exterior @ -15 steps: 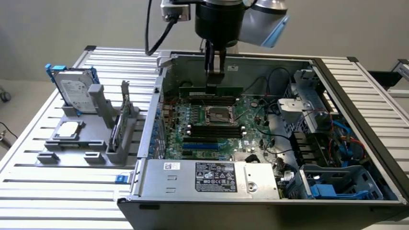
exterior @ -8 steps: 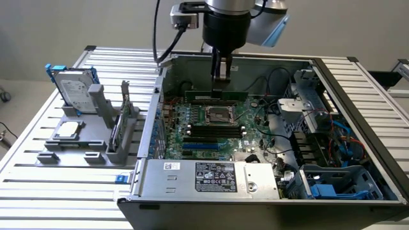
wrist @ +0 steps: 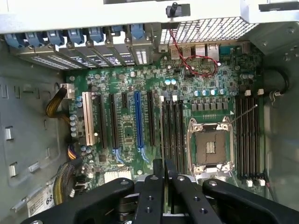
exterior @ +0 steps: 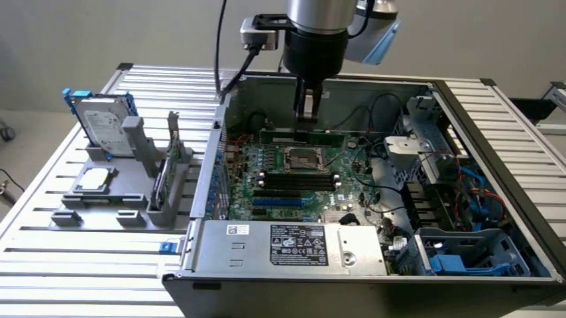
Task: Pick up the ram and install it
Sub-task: 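Pick up the ram and move it above insertion slot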
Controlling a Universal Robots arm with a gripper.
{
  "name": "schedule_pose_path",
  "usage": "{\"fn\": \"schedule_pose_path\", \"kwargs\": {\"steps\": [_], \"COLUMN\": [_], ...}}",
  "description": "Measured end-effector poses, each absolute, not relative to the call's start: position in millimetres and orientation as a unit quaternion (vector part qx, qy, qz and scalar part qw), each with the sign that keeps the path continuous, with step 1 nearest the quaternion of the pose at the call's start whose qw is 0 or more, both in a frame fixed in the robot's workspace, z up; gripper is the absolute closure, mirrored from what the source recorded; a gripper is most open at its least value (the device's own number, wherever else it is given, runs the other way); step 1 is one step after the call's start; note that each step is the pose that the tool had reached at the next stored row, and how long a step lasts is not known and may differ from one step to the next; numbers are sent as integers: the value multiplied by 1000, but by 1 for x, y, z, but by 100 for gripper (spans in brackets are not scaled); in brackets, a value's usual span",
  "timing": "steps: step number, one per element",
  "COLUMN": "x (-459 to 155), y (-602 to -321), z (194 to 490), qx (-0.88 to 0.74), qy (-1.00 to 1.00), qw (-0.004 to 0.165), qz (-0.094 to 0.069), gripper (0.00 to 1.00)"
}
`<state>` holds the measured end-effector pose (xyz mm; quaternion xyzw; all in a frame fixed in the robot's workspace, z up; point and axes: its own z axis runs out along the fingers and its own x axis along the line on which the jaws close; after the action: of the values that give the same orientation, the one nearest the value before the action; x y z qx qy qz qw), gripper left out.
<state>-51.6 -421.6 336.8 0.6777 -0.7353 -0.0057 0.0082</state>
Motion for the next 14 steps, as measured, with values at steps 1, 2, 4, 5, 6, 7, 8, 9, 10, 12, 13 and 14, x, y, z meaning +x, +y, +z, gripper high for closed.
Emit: {"fn": "schedule_pose_path", "kwargs": {"steps": [1,2,4,5,6,7,8,9,10,12,13,14], "x": [-51,-51,-51,-50,-50,-49,-49,-48,-47,-45,-43,-42], "y": [-421,-420,-417,-416,-415,-414,-412,-410,-408,-404,-402,-400], "z": [335,333,330,328,327,325,323,322,321,318,317,316], "qx": [677,677,676,676,676,675,675,675,675,675,675,675], "qy": [-736,-736,-737,-737,-737,-737,-737,-737,-737,-737,-737,-737], "qw": [8,8,8,8,8,8,8,8,8,8,8,8], "qz": [-6,-6,-6,-6,-6,-6,-6,-6,-6,-6,-6,-6], "gripper": [86,86,86,86,86,86,86,86,86,86,86,86]}}
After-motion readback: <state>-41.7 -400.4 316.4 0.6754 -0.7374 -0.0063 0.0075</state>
